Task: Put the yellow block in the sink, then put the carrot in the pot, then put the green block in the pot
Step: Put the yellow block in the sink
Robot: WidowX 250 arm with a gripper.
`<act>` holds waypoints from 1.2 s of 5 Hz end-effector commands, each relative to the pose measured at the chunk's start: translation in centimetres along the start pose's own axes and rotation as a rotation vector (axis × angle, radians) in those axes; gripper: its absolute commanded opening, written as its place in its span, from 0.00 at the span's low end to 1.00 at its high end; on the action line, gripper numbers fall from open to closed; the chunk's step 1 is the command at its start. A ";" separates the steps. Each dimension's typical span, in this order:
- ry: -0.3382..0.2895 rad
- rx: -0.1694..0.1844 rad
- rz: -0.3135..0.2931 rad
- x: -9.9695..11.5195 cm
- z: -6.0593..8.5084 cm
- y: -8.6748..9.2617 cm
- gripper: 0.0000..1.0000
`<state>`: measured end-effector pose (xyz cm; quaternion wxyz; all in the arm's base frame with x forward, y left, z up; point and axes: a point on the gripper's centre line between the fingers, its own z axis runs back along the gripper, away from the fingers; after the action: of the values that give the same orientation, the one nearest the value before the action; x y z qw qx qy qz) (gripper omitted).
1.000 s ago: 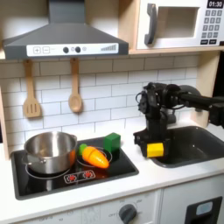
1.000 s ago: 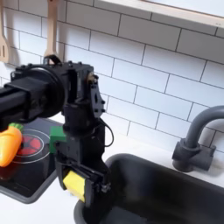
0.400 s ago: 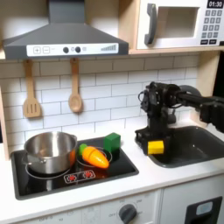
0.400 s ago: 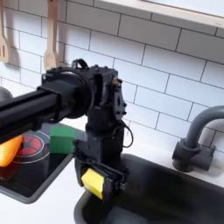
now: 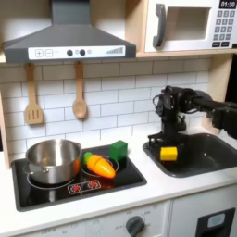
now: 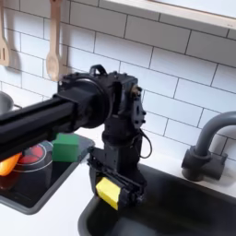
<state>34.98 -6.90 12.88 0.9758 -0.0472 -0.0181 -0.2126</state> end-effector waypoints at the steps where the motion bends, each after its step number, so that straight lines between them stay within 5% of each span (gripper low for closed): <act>1: 0.070 -0.022 -0.033 1.1 -2.9 -1.8 0.00; 4: 0.110 -0.029 -0.048 1.2 -4.8 -1.9 0.00; 5: 0.111 -0.030 -0.048 1.1 -4.4 -1.8 1.00; 6: 0.093 -0.037 -0.056 1.1 -3.9 -1.9 1.00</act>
<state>35.32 -9.67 8.46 0.9674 -0.0546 0.0391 -0.2444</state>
